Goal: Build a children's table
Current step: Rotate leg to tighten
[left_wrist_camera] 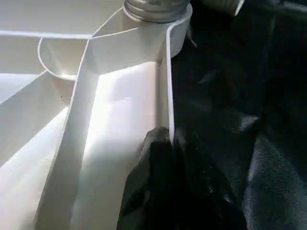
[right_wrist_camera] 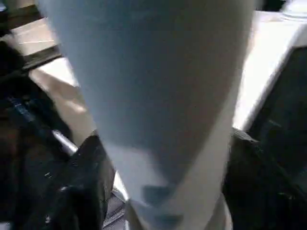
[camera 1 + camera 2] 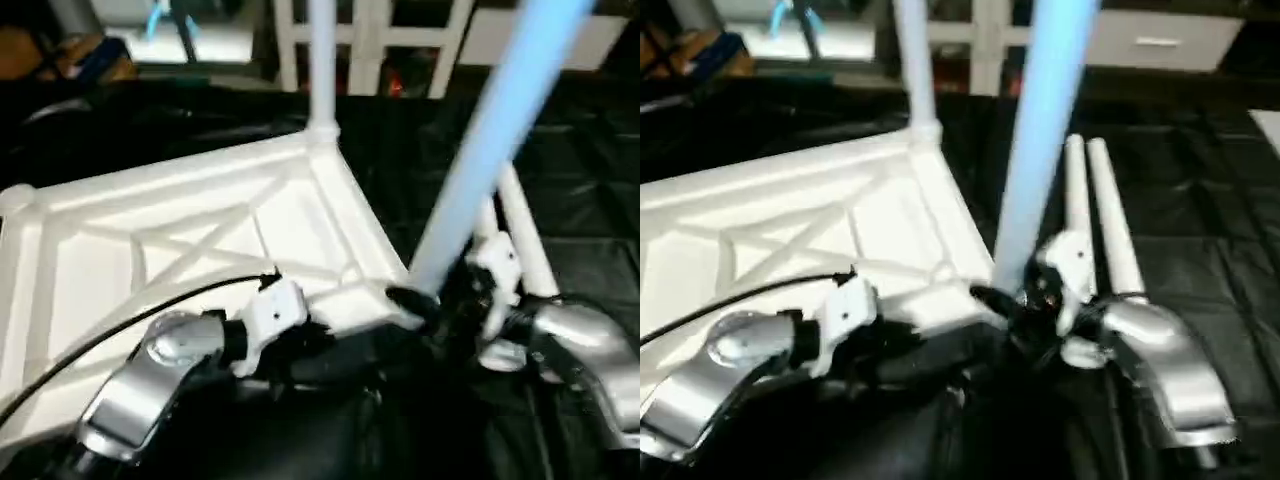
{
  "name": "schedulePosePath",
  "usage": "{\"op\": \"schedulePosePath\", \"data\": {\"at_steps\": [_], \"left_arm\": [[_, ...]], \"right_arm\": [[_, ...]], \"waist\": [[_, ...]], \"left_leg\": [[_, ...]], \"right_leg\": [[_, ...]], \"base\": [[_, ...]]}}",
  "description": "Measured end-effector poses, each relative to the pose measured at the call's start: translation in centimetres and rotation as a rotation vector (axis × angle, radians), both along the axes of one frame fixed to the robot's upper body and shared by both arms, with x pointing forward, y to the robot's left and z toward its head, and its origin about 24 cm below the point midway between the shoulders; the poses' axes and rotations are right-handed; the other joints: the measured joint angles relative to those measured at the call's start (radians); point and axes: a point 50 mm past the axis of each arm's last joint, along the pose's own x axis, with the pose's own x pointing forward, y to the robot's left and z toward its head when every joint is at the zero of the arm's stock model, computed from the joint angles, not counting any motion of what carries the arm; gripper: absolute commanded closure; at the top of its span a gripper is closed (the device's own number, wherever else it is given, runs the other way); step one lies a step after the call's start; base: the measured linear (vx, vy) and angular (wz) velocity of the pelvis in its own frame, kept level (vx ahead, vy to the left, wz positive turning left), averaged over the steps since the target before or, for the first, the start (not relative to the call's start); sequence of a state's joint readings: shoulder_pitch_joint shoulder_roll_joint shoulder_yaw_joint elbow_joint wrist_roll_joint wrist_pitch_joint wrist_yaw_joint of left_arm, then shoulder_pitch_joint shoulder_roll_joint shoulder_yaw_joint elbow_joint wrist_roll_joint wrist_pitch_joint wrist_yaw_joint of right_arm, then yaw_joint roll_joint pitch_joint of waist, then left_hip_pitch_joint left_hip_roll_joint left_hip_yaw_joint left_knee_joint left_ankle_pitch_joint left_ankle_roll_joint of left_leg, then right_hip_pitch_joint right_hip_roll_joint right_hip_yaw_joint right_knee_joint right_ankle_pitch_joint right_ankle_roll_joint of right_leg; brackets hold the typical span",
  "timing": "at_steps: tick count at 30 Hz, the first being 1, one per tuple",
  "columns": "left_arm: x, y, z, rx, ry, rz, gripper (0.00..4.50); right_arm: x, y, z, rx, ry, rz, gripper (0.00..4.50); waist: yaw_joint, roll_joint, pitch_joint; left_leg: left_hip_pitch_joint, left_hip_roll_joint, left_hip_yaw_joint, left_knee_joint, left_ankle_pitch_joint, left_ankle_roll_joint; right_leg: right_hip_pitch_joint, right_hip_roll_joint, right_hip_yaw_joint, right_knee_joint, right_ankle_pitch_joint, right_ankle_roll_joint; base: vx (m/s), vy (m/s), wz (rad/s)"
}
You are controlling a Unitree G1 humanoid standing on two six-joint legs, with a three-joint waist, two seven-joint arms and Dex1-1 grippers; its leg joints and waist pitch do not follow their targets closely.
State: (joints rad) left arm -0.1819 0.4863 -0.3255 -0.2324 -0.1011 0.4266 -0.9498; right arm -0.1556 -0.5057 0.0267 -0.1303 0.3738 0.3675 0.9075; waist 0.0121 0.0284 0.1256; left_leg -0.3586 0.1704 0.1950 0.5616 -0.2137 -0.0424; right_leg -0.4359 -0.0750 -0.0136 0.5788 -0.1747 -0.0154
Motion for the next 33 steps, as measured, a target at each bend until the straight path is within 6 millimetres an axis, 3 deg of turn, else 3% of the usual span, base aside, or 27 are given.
{"op": "schedulePosePath", "data": {"at_steps": [3, 6, 8, 15, 25, 28, 31, 33], "left_arm": [[0.0, 0.4, 0.1, 0.001, -0.003, -0.007, 4.5], [0.1, 0.6, 0.0, 0.003, 0.0, -0.005, 4.5], [0.1, 0.8, -0.1, 0.004, 0.002, -0.005, 4.5], [0.0, 0.9, -0.1, 0.004, 0.006, -0.01, 4.5], [0.2, 0.9, -0.2, 0.005, 0.004, -0.005, 4.5], [0.8, 0.2, -0.2, -0.004, -0.001, 0.041, 4.5], [1.7, -1.1, -0.5, -0.004, -0.007, 0.125, 4.5], [2.7, -2.9, -0.6, -0.024, -0.005, 0.23, 4.5]], "right_arm": [[-0.2, -0.8, 0.6, 0.0, -0.011, 0.033, 1.38], [-0.2, -1.1, 0.9, 0.015, -0.017, 0.04, 1.38], [-0.2, -1.1, 0.9, 0.023, -0.015, 0.041, 1.72], [-0.3, -0.8, 0.8, 0.052, -0.006, 0.07, 2.27], [-0.2, -0.6, 0.7, 0.055, -0.012, 0.041, 2.51], [0.3, -0.2, 0.2, 0.059, -0.02, -0.059, 2.53], [1.5, 0.6, -0.3, 0.068, -0.011, -0.237, 2.54], [2.8, 1.5, -0.8, 0.117, -0.002, -0.442, 2.55]], "waist": [[0.004, 0.002, 0.001], [0.002, 0.002, 0.002], [-0.004, 0.002, 0.003], [-0.008, 0.003, 0.003], [-0.008, 0.002, 0.003], [-0.008, 0.002, 0.003], [-0.01, 0.0, 0.003], [-0.012, -0.002, 0.002]], "left_leg": [[-0.005, 0.002, -0.001, 0.003, 0.0, 0.001], [-0.002, 0.002, 0.001, 0.004, 0.0, 0.0], [0.0, 0.003, 0.001, 0.006, 0.001, -0.001], [0.0, 0.003, 0.003, 0.007, 0.002, -0.003], [0.001, 0.003, 0.003, 0.009, 0.002, -0.003], [0.003, 0.003, 0.003, 0.012, 0.003, -0.005], [0.012, 0.003, 0.002, 0.011, 0.0, -0.012], [0.016, 0.003, 0.002, 0.011, 0.001, -0.013]], "right_leg": [[-0.003, 0.001, -0.001, 0.001, 0.0, 0.0], [-0.001, 0.001, 0.0, 0.001, 0.0, 0.0], [0.002, 0.0, 0.0, 0.002, 0.001, 0.0], [0.002, 0.0, 0.001, 0.002, 0.002, -0.001], [0.002, 0.0, 0.001, 0.006, 0.002, -0.001], [0.005, -0.001, 0.001, 0.008, 0.003, -0.002], [0.019, -0.001, 0.001, 0.004, -0.002, 0.006], [0.023, -0.001, 0.001, -0.001, -0.003, 0.008]], "base": [[0.0, 0.0, 0.0], [0.0, 0.0, 0.0], [0.0, 0.0, 0.0], [0.0, 0.0, 0.0], [0.0, 0.0, 0.0], [0.0, 0.0, 0.0], [0.0, 0.0, 0.0], [0.0, 0.0, 0.0]]}}
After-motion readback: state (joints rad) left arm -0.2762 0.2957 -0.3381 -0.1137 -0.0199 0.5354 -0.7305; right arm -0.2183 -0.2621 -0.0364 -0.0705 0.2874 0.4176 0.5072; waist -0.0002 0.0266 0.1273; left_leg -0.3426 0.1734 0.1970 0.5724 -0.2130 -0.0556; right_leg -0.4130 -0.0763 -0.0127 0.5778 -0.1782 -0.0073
